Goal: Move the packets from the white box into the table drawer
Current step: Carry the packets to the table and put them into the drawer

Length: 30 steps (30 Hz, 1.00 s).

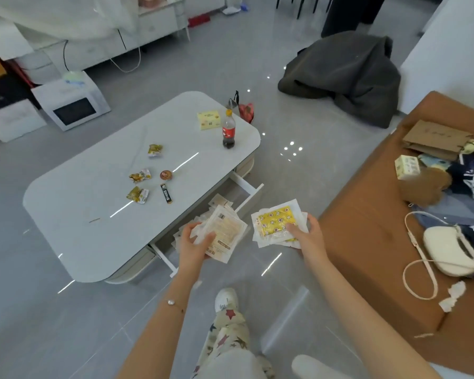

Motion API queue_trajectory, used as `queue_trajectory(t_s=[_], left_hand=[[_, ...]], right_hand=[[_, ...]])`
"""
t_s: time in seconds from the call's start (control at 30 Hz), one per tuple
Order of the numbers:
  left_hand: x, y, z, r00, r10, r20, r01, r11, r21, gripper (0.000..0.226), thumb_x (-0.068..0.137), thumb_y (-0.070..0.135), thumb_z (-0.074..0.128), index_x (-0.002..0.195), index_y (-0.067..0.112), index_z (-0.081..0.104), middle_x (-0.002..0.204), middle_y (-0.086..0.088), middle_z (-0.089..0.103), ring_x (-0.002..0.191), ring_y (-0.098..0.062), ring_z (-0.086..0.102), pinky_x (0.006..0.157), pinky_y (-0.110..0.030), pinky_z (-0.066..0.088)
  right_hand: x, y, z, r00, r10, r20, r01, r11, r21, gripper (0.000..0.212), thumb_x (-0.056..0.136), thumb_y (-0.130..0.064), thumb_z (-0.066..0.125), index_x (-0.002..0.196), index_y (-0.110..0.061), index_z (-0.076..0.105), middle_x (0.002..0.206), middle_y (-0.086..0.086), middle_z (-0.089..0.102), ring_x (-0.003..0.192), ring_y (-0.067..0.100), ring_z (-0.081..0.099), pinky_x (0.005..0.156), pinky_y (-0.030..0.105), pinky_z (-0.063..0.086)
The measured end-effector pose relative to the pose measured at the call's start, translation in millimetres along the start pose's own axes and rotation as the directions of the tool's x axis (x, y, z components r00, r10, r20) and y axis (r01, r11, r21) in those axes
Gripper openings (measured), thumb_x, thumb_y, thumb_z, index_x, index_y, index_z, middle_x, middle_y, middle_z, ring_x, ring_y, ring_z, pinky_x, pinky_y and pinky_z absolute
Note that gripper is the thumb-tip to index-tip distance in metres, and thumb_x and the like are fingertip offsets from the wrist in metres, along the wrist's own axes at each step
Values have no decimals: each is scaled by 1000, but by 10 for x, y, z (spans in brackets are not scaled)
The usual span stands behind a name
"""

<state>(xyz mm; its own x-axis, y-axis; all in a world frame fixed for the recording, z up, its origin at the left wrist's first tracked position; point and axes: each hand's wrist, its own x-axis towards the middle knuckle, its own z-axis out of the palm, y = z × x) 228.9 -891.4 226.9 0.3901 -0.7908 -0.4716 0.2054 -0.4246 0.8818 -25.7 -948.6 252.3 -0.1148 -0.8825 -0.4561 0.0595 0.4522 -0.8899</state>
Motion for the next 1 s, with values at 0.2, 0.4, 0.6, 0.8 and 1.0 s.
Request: queue_trajectory(t_s=[0.2, 0.4, 0.6, 0.8, 1.0], left_hand=[[742, 85, -111, 996, -68, -57, 63, 994, -89, 33, 87, 11, 67, 113, 18, 49, 111, -10, 64, 85, -26, 72, 68, -45, 60], [1271, -57, -233, 971, -178, -157, 139, 962, -235, 36, 89, 8, 64, 119, 15, 46, 111, -10, 63, 90, -28, 71, 66, -40, 59], [2014, -862, -403, 883, -324, -340, 214, 922, -324, 38, 89, 10, 65, 121, 19, 45, 114, -13, 63, 91, -33, 70, 72, -47, 59], [2791, -2055, -490, 742, -451, -496, 251, 873, -419, 37, 90, 11, 63, 120, 20, 43, 116, -12, 60, 97, -32, 67, 73, -44, 59], [3494, -2972, -560, 706, -495, -506, 305, 858, -413, 35, 91, 12, 61, 118, 19, 39, 116, -13, 57, 97, -32, 66, 79, -49, 58]], right_hand=[[712, -195, 584, 995, 58, 76, -53, 997, -59, 39, 83, -1, 69, 113, -21, 54, 106, 5, 68, 96, 24, 67, 68, 28, 57], [1457, -133, 1031, 982, 133, 138, -105, 976, -192, 34, 85, -3, 68, 113, -19, 57, 106, 1, 67, 97, 21, 66, 66, 22, 55], [2475, 578, 1560, 949, 230, 217, -136, 916, -377, 36, 86, -9, 69, 115, -22, 53, 113, -10, 61, 109, 18, 59, 84, 26, 47], [3519, 1752, 2152, 912, 283, 299, -89, 845, -527, 43, 89, -12, 66, 126, -21, 45, 112, -14, 51, 111, 9, 45, 91, 22, 37], [4309, 2787, 2561, 878, 354, 322, -86, 779, -621, 38, 89, -16, 65, 124, -17, 50, 112, -7, 58, 105, 14, 58, 71, 16, 43]])
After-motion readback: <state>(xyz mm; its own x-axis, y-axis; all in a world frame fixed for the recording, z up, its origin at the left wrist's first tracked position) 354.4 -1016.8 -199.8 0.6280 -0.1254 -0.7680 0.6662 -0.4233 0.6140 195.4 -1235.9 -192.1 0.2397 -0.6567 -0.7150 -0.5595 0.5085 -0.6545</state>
